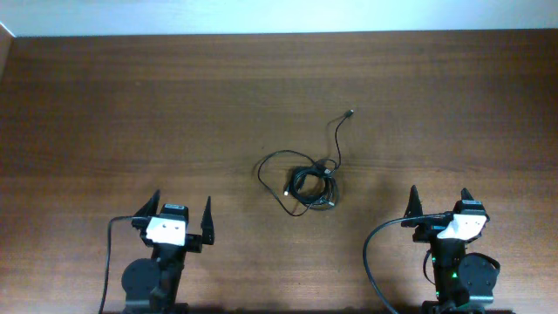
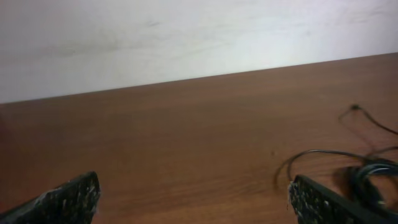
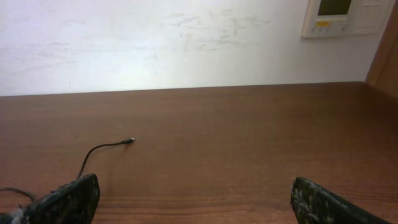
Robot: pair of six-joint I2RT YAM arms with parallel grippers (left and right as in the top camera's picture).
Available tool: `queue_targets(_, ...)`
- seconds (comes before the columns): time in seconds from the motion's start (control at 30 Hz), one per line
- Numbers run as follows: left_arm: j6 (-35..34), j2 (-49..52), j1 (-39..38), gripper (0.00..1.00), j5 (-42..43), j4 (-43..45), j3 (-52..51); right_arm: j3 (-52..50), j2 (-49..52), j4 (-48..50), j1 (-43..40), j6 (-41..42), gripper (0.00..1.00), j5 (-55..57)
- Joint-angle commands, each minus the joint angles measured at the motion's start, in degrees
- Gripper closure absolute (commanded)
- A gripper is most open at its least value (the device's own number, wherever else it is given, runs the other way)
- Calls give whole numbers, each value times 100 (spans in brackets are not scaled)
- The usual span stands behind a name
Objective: Untangle cables
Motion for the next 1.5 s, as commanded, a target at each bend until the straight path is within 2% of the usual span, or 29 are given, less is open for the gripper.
queue_targets(0.0, -90, -2, -28, 1, -339, 44, -260, -48, -33, -7, 26, -44, 2, 13)
queue_targets(1.17, -146, 15, -26, 1, -343, 103, -278, -48, -33, -7, 26, -44, 2, 13)
queue_targets(1.23, 481, 15, -15, 1, -988, 461, -278, -48, -33, -7, 26, -44, 2, 13)
queue_targets(1.3, 479, 15, -17, 1, -981, 678, -278, -48, -33, -7, 26, -44, 2, 13)
queue_targets(1.37, 476, 15, -17, 1, -702, 1064, -278, -48, -33, -7, 26, -44, 2, 13)
queue_targets(1.47, 448, 22, -17, 1, 564, 1858, -262, -48, -33, -7, 26, -44, 2, 13)
